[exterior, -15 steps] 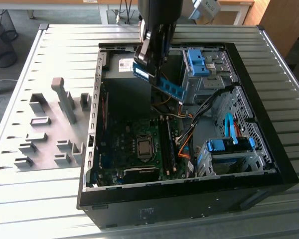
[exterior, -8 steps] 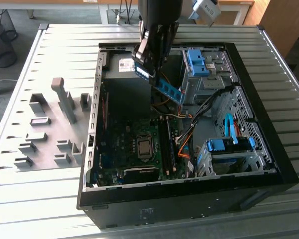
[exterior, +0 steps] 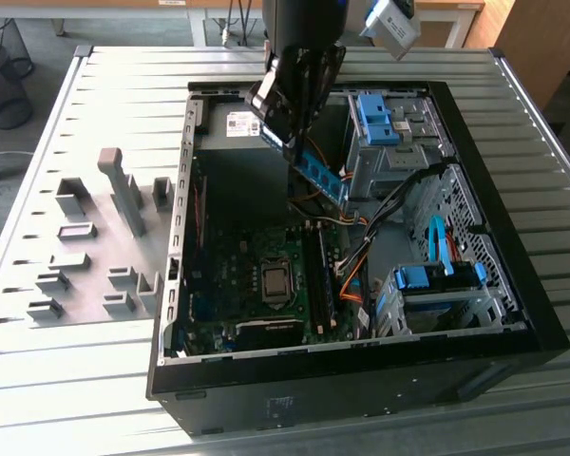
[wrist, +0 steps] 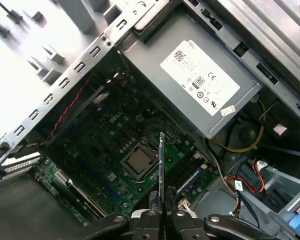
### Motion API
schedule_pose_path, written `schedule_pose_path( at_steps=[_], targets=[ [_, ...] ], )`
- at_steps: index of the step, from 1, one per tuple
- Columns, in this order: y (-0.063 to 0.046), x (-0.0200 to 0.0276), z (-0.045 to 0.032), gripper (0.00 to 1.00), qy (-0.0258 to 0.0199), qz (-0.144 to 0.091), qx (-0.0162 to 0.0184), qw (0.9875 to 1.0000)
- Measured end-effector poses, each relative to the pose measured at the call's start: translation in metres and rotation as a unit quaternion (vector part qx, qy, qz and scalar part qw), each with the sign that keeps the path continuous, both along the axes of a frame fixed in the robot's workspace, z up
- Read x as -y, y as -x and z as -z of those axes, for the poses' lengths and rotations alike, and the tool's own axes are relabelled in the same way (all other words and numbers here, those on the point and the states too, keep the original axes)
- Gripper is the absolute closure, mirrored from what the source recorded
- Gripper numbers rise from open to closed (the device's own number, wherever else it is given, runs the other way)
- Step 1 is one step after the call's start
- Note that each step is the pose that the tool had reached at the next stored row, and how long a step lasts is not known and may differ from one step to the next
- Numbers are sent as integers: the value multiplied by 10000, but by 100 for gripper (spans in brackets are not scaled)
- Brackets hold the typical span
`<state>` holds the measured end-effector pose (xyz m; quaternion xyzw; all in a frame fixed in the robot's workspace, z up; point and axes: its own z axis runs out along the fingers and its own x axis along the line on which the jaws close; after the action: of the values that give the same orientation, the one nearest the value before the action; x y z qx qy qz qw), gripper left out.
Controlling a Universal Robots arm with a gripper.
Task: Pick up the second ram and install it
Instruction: 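Insert the second ram into the second slot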
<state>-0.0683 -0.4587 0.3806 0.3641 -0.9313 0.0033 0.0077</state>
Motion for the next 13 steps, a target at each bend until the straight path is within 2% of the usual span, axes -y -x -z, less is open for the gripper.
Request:
schedule_pose_path(
  at_steps=[5, 11, 13],
  targets=[
    [0, 0, 4, 86, 0, 346, 0, 9994],
    [0, 0, 8, 86, 0, 769, 0, 9970],
    [0, 0, 9, 86, 0, 797, 0, 9968]
  ],
)
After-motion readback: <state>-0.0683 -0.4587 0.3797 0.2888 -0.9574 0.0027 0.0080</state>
